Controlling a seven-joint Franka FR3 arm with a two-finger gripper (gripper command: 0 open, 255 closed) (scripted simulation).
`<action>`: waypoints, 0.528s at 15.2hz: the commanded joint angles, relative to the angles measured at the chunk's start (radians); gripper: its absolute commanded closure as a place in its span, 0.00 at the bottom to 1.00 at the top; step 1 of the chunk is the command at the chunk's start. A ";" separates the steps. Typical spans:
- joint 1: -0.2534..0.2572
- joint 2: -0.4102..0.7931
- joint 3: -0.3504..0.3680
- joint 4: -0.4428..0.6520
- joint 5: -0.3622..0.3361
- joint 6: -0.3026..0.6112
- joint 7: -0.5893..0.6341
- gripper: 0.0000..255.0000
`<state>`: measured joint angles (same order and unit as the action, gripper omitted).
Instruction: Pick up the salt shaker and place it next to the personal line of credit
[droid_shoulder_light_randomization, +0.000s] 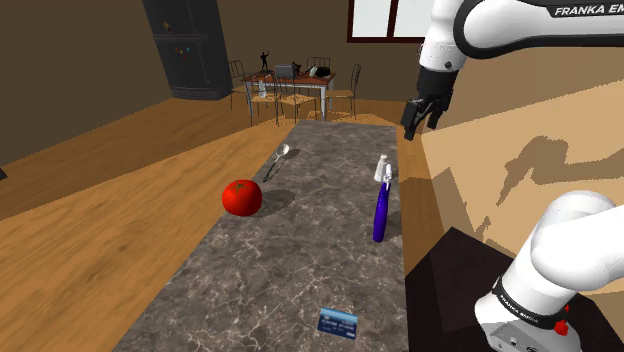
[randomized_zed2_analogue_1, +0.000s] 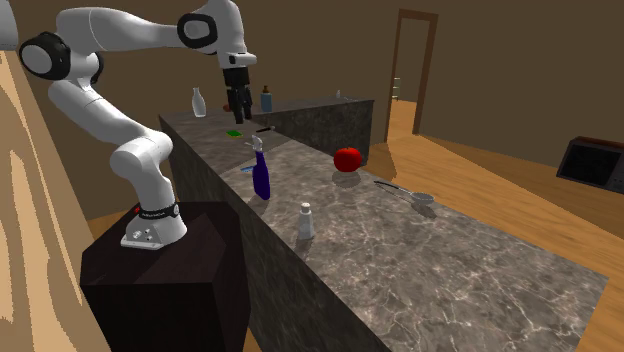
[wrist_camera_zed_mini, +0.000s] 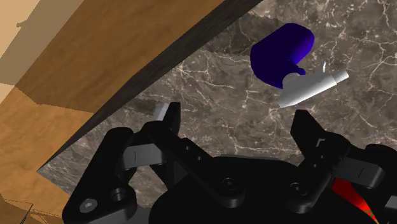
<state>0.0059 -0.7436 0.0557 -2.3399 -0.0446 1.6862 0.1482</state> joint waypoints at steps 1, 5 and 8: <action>0.000 0.000 0.000 0.000 0.000 0.000 0.000 0.00; -0.024 0.112 -0.039 0.001 -0.026 0.096 -0.032 0.00; -0.041 0.204 -0.066 0.015 -0.042 0.164 -0.055 0.00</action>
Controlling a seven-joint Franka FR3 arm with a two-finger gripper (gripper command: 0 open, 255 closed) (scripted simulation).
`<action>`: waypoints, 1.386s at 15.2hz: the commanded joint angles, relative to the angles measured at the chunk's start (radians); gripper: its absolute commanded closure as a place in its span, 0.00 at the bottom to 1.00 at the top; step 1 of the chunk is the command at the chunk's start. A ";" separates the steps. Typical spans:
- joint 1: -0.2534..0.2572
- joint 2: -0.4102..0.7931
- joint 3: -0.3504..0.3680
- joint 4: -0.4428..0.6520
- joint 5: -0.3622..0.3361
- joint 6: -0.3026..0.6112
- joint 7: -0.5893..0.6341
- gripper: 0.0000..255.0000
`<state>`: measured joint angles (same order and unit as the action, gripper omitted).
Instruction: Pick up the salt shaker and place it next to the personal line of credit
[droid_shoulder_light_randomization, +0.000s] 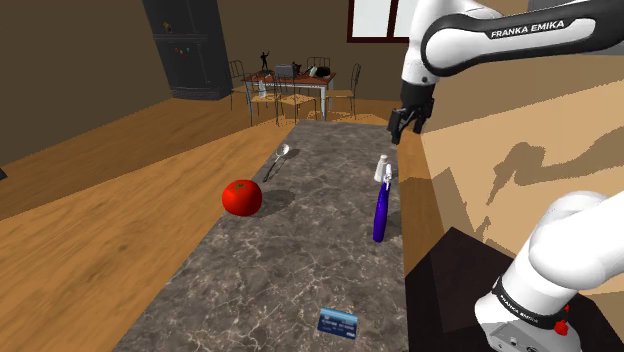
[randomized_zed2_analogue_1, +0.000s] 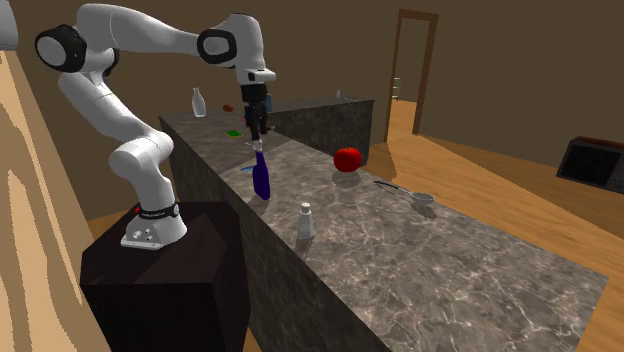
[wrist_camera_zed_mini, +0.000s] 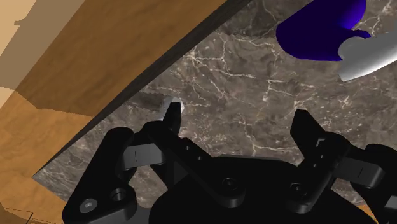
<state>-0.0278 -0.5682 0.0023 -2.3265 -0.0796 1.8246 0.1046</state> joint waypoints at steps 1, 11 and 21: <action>-0.013 0.061 -0.021 0.008 -0.012 0.047 -0.019 0.00; -0.059 0.408 -0.103 0.145 -0.031 0.222 -0.095 0.00; -0.097 0.682 -0.143 0.298 -0.008 0.317 -0.156 0.00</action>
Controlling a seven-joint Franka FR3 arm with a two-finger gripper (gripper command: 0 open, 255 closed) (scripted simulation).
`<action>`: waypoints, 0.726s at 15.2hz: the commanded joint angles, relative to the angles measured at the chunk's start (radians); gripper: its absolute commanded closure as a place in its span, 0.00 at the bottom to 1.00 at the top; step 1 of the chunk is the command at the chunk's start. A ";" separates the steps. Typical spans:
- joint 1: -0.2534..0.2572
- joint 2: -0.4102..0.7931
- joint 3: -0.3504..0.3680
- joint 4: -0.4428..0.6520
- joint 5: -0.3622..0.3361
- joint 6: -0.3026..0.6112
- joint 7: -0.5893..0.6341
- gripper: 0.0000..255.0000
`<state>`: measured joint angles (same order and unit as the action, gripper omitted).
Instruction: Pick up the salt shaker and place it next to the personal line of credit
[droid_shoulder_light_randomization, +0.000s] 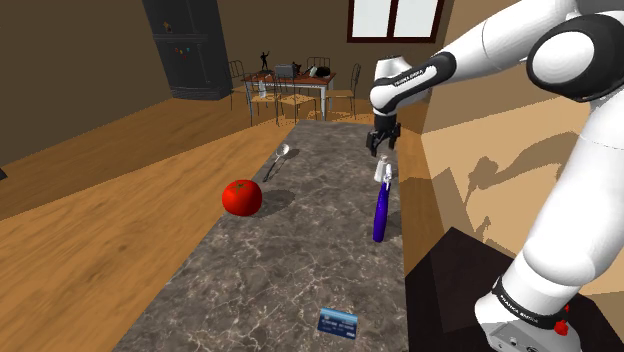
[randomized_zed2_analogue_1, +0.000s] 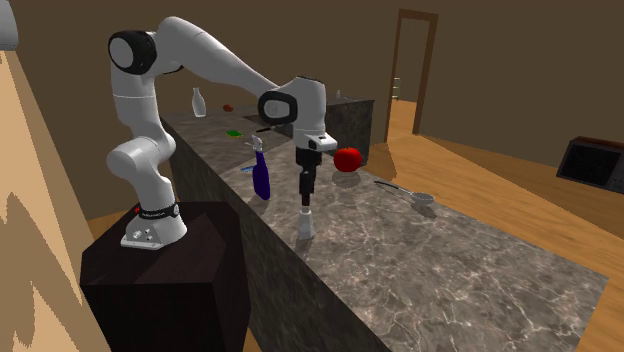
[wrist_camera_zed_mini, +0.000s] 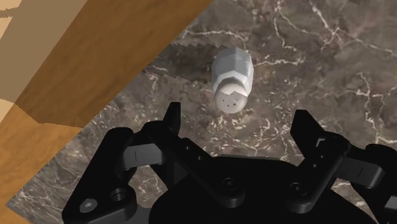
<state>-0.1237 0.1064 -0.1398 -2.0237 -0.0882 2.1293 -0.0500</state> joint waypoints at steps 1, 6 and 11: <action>-0.002 0.013 -0.001 -0.011 0.001 0.025 -0.001 0.00; -0.005 0.042 -0.003 -0.039 0.002 0.082 -0.003 0.00; -0.005 0.042 -0.003 -0.039 0.002 0.082 -0.003 0.00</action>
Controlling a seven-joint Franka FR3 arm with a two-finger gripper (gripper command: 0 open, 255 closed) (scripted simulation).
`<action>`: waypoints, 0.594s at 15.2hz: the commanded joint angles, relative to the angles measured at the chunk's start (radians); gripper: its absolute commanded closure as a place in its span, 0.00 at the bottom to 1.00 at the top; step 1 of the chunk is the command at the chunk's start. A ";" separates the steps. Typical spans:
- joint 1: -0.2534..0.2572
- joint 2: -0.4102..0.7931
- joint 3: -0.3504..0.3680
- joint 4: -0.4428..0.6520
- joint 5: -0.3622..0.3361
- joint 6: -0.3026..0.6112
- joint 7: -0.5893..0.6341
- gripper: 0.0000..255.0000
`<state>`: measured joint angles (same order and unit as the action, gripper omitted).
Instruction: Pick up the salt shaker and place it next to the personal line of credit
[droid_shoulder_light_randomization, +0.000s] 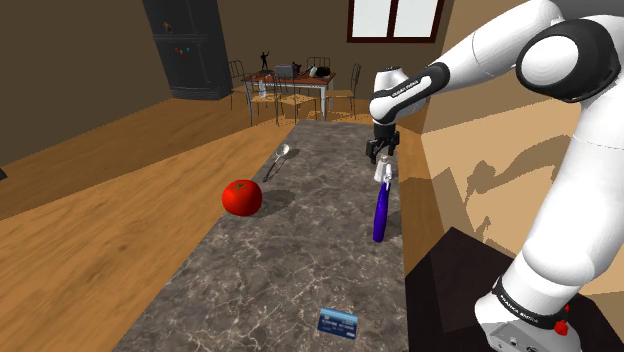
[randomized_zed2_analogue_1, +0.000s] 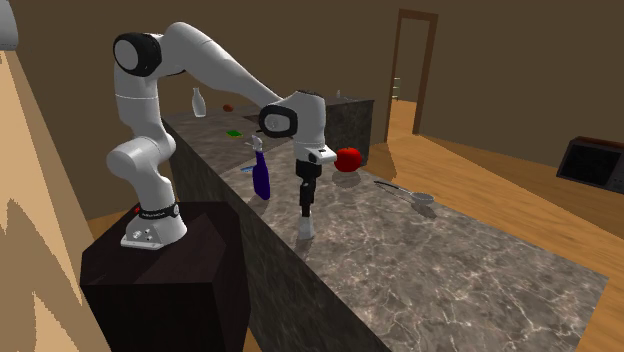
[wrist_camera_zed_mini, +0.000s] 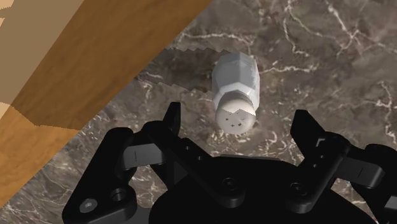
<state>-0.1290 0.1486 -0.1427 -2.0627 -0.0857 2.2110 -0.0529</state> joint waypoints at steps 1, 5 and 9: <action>0.000 0.000 0.000 0.000 0.000 0.000 0.000 0.00; 0.000 0.000 0.000 0.000 0.000 0.000 0.000 1.00; 0.000 0.000 0.000 -0.001 0.000 0.000 0.000 1.00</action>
<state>-0.1291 0.1480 -0.1428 -2.0631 -0.0858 2.2113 -0.0530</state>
